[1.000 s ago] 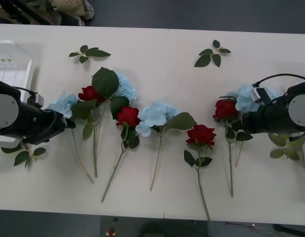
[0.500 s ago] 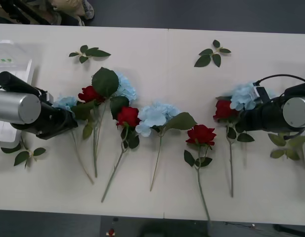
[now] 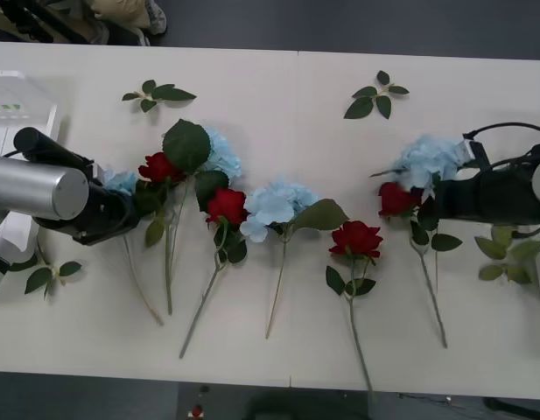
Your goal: Put the red flowers into the right box and the blue flowers into the left box
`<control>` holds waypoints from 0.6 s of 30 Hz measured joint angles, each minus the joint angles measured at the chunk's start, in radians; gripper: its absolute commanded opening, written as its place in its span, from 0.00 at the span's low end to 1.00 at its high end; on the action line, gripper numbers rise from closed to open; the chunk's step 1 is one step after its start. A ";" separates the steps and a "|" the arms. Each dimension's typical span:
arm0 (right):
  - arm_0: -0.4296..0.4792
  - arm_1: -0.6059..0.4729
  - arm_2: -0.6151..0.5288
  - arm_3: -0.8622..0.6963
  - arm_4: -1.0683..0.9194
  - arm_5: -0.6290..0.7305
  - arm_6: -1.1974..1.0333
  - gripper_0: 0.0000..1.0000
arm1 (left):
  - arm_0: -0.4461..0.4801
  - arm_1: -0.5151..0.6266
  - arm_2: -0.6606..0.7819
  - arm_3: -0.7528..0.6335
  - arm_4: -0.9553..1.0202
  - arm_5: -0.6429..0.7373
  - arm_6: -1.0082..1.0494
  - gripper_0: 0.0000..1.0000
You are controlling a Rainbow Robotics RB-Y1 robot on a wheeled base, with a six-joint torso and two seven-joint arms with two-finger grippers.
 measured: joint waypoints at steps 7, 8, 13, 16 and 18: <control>0.000 0.000 -0.197 -0.052 -0.164 0.125 0.326 0.00 | -0.019 0.052 0.001 -0.069 0.020 0.127 -0.008 0.00; 0.000 0.000 -0.217 -0.069 -0.188 0.134 0.351 0.00 | -0.023 0.061 0.005 -0.086 0.025 0.149 -0.010 0.00; 0.000 0.003 -0.282 -0.135 -0.326 0.180 0.463 0.00 | -0.044 0.095 0.083 -0.209 0.107 0.333 -0.014 0.00; 0.000 0.023 -0.297 -0.143 -0.395 0.184 0.564 0.00 | -0.068 0.123 0.147 -0.287 0.159 0.471 -0.038 0.00; 0.000 0.043 -0.297 -0.143 -0.437 0.184 0.623 0.00 | -0.092 0.154 0.180 -0.325 0.168 0.555 -0.108 0.00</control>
